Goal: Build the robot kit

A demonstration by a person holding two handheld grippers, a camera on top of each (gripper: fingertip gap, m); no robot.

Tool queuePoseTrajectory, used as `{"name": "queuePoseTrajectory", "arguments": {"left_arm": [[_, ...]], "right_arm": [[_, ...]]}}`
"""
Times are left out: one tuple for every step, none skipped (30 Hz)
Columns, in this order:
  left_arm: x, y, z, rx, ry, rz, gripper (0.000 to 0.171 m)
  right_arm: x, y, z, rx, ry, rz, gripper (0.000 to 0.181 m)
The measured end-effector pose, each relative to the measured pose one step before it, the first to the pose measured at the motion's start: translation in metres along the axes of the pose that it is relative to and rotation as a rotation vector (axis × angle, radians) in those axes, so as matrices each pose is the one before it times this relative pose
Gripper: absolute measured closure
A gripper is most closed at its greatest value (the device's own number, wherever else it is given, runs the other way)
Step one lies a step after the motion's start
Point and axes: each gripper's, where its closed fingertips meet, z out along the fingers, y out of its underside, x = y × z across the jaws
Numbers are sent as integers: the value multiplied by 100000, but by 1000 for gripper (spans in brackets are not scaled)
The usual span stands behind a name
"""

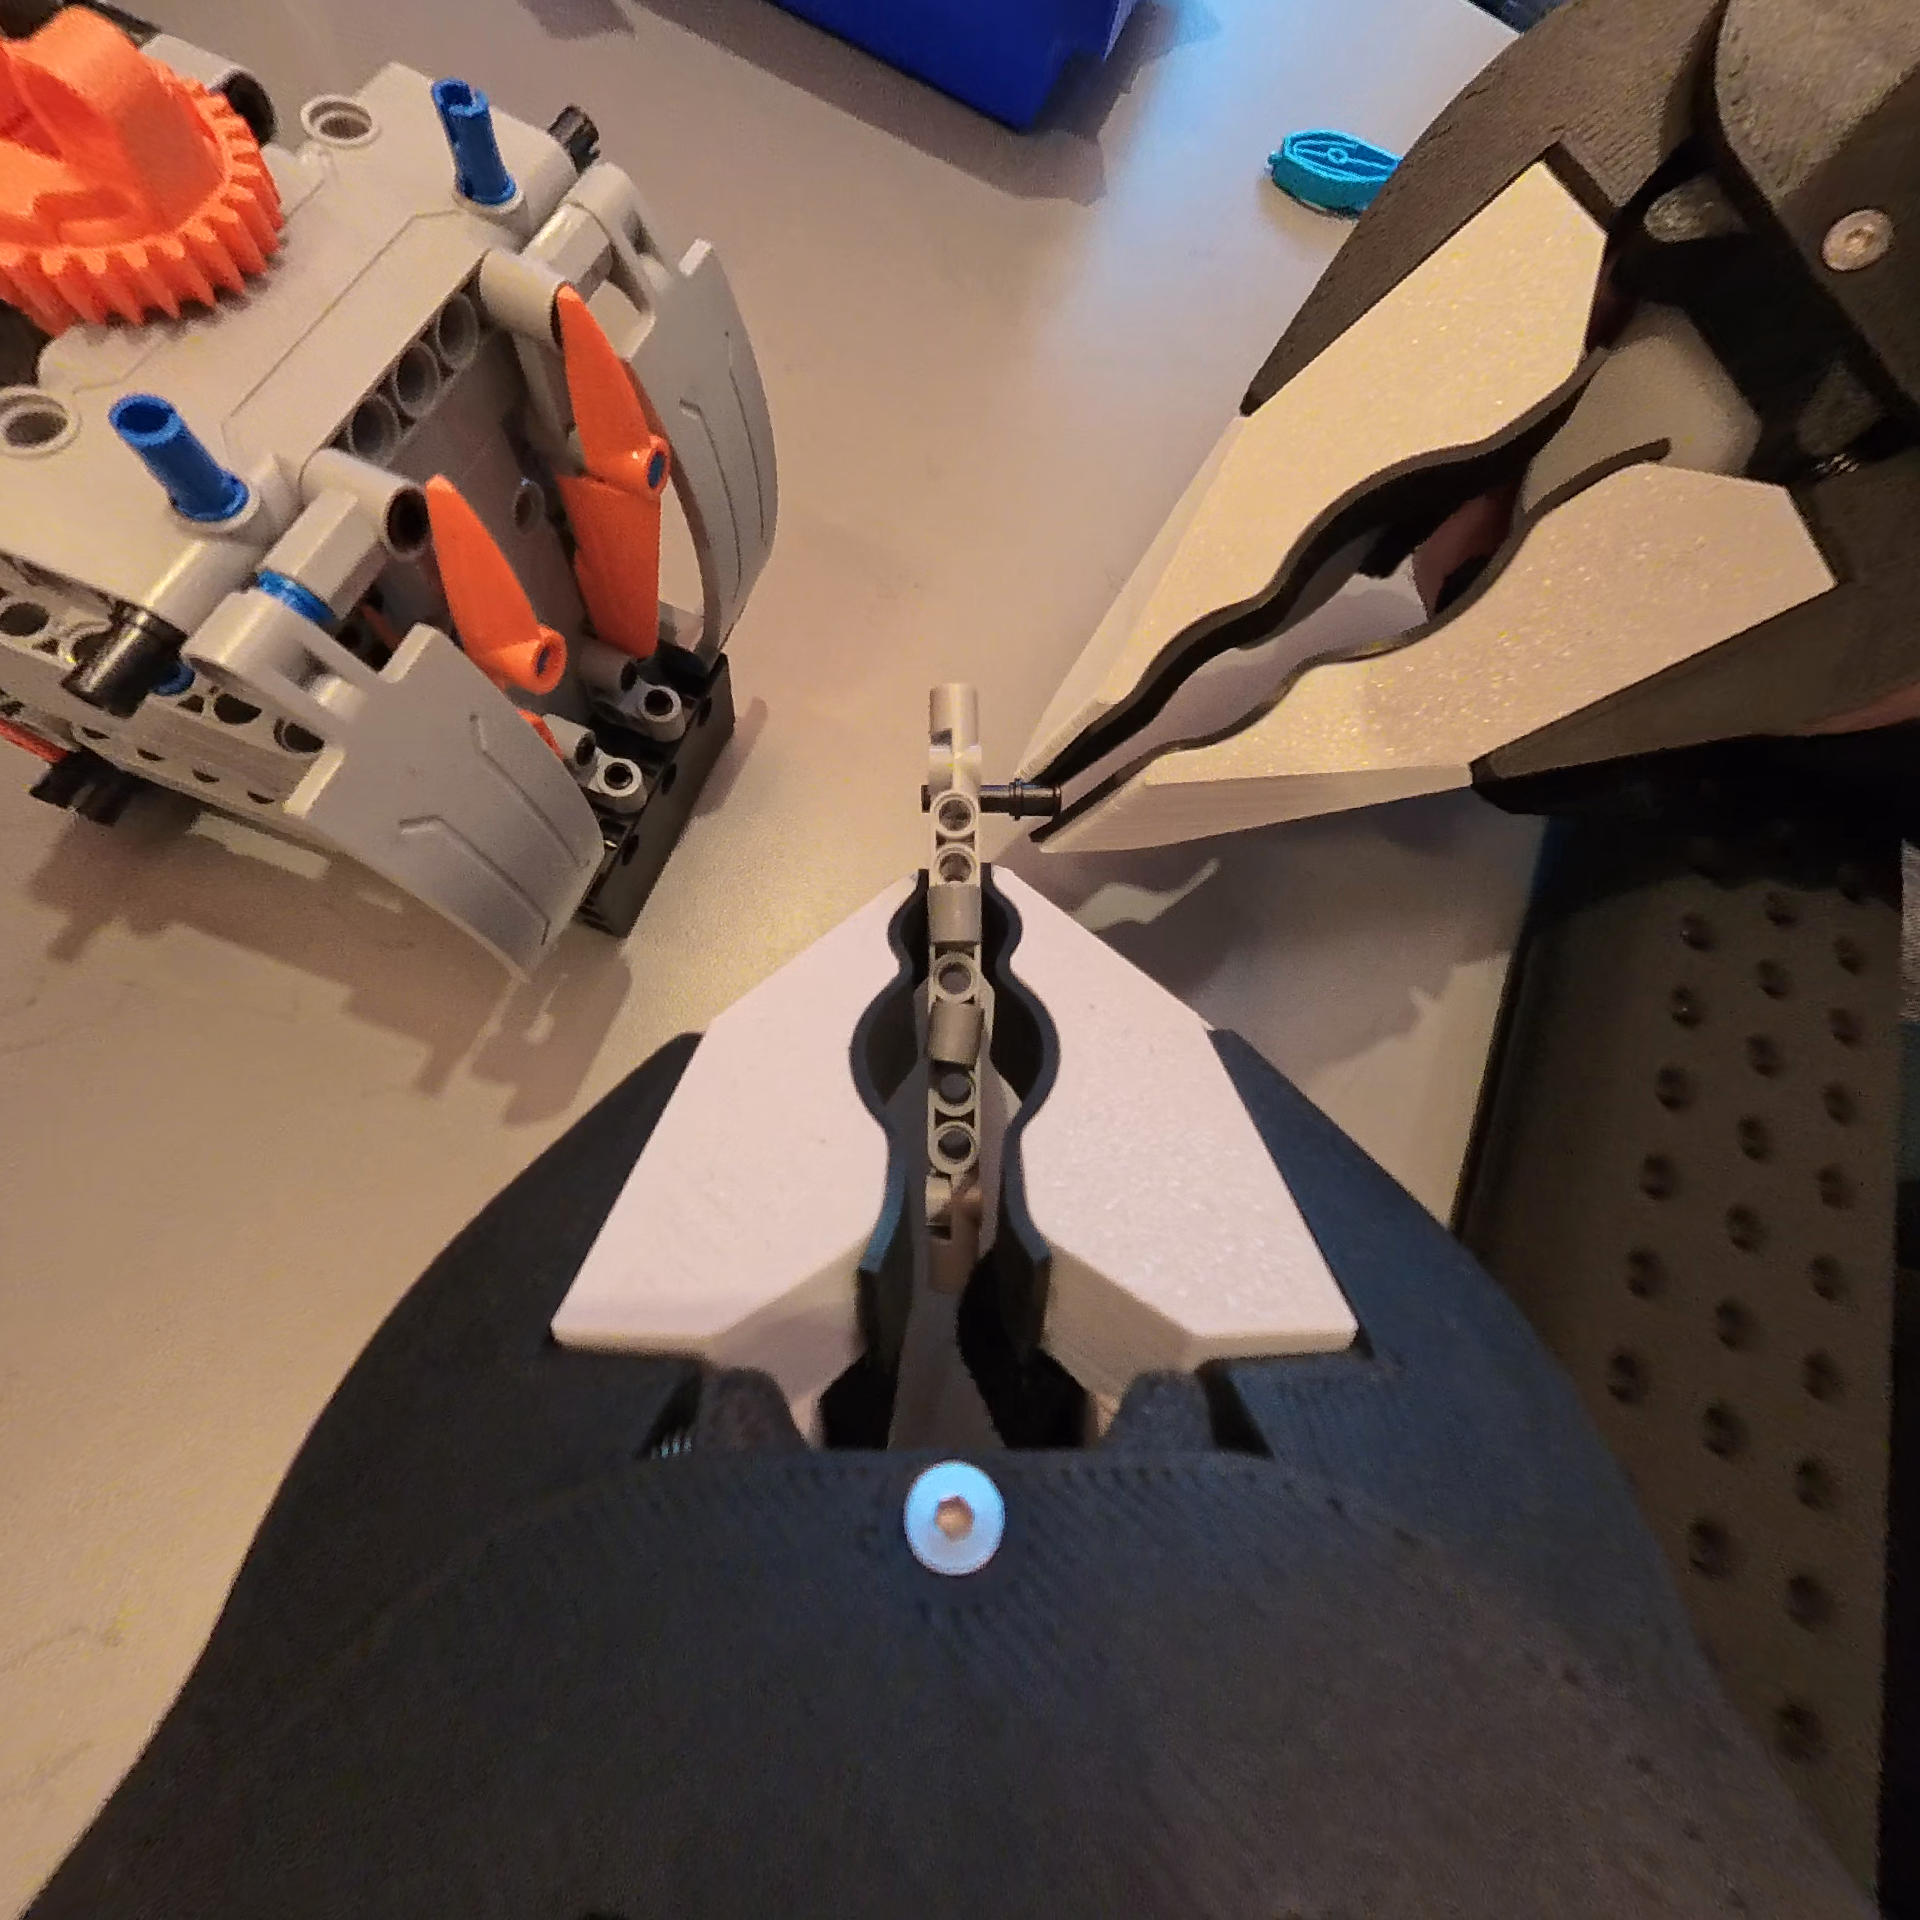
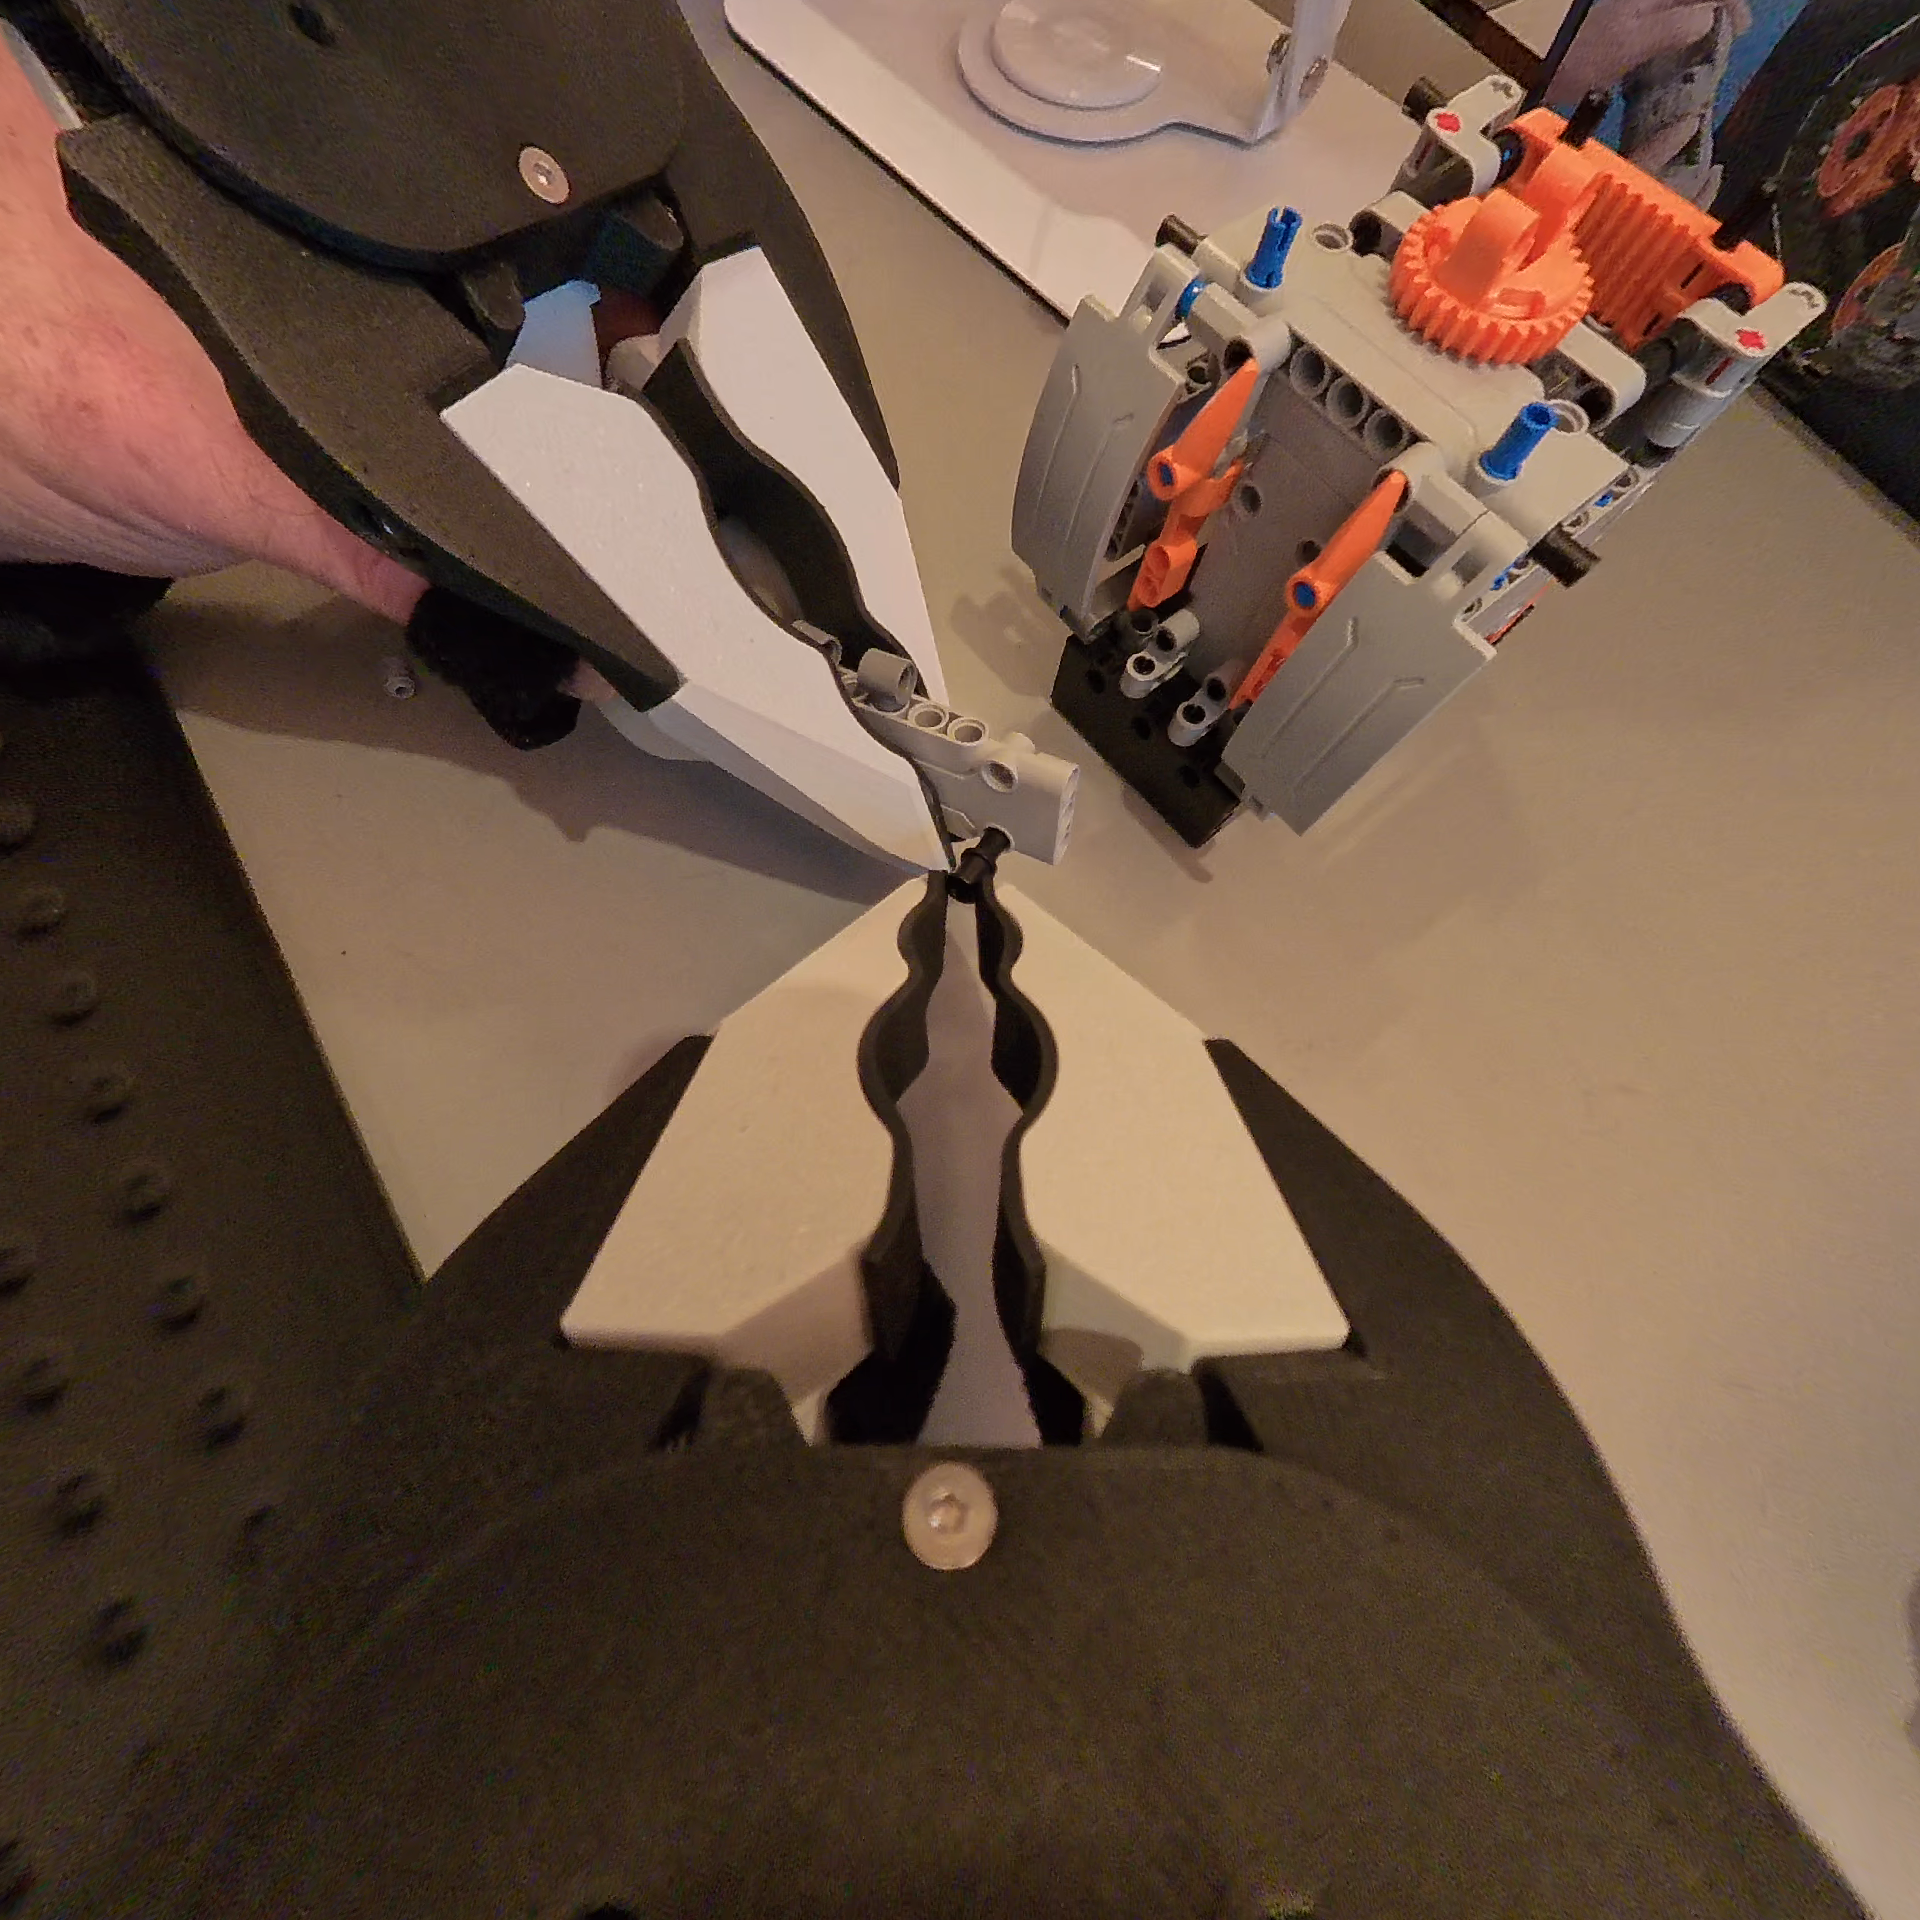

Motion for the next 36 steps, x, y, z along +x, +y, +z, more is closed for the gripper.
{"name": "queuePoseTrajectory", "arguments": {"left_arm": [[20, -127, -83, 694, -121, 518, 166], [39, -138, -80, 876, 469, -337, 166], [-45, -198, -135, 1435, 226, -511, 167], [11, -82, -108, 526, 513, -141, 165], [42, -5, -19, 57, 604, -158, 166], [28, -18, 4, 278, 31, 98, 166], [19, -11, -9, -28, -300, 727, 167], [25, -86, -48, 386, -23, 295, 167], [34, -146, -59, 900, 383, -261, 167], [48, -159, -80, 1042, 460, -426, 167], [7, -94, -65, 515, 137, -212, 167], [-23, -104, -78, 656, -546, 480, 167], [18, -146, -94, 658, -552, 502, 167], [26, -71, -90, -68, -388, 59, 167], [8, 43, -50, -1047, -612, 208, 167], [-25, -22, -48, -475, -1212, 1105, 167], [-10, -124, -88, 256, -1193, 930, 167], [0, -190, -91, 603, -804, 903, 167], [4, -117, -67, 368, -379, 497, 167], [-2, 14, 32, -244, -84, 83, 166], [-6, 20, 47, -60, -322, 342, 166], [12, -37, 7, 22, -481, 523, 167], [4, 28, -4, -623, -712, 1440, 167], [-2, 38, 25, -639, -665, 1234, 166], [8, -51, 4, 11, -510, 613, 167], [17, -14, -28, -367, -621, 1080, 167], [-30, 6, -20, -350, -1235, 1509, 167], [-1, -76, -32, 106, -1546, 1346, 167], [-23, -21, -79, -639, -1702, 2307, 167], [19, -10, -63, -600, -1357, 1445, 167], [60, 24, -14, -328, -738, 1090, 167], [41, 76, -35, -464, -368, 821, 166], [74, -22, -79, 82, 103, -285, 166], [64, -60, -82, 132, 624, -243, 166], [38, 88, 23, -506, 290, 106, 166], [61, 60, 41, 129, 689, -870, 166]], "right_arm": [[11, -117, -85, 564, -40, 357, 178], [22, -138, -103, 781, 245, -130, 179], [6, -108, -90, 586, 210, -66, 179], [-15, -91, -63, 469, -61, 297, 179], [8, -40, -24, 258, -7, 355, 179], [26, -24, -14, 96, 303, -150, 179], [27, -26, -28, 92, 268, -179, 179], [23, -62, -68, 310, 99, 71, 179], [31, -122, -91, 735, 263, -75, 179], [21, -134, -105, 664, 463, -150, 179], [-4, -90, -50, 402, 361, 5, 179], [19, -99, -53, 534, 403, -13, 179], [19, -133, -90, 609, 613, -352, 179], [-11, -93, -50, 373, 428, -387, 179], [-37, -23, 3, 57, -26, -18, 179], [-3, -47, -18, 255, 88, 219, 179], [31, -105, -63, 621, 73, 516, 179], [51, -132, -87, 822, 91, 309, 179], [17, -81, -57, 415, -75, 297, 179], [22, -23, -18, 109, 192, -123, 179], [28, -52, -31, 212, 483, -321, 179], [13, -41, -33, 87, 388, -351, 179], [5, 3, -6, 36, -117, 69, 179], [8, 24, -8, -9, -213, 321, 179], [24, -24, -31, 128, 8, 178, 179], [-18, 5, -16, -117, 130, -240, 179], [-5, 19, -11, -306, 235, -187, 179], [8, -43, -31, 119, 253, -221, 179], [-51, -11, -21, 10, -286, 104, 179], [-47, 9, -3, -113, -120, -70, 180], [-27, 34, -27, -132, 49, -776, 180], [-83, 66, 17, -89, -661, -601, 180], [-45, -74, -65, 527, -612, -62, 180], [-47, -49, -67, 55, 201, -1088, 180], [-37, 69, 30, -692, 296, -1605, 180], [-7, 22, 4, -627, 211, -1488, 180]]}}
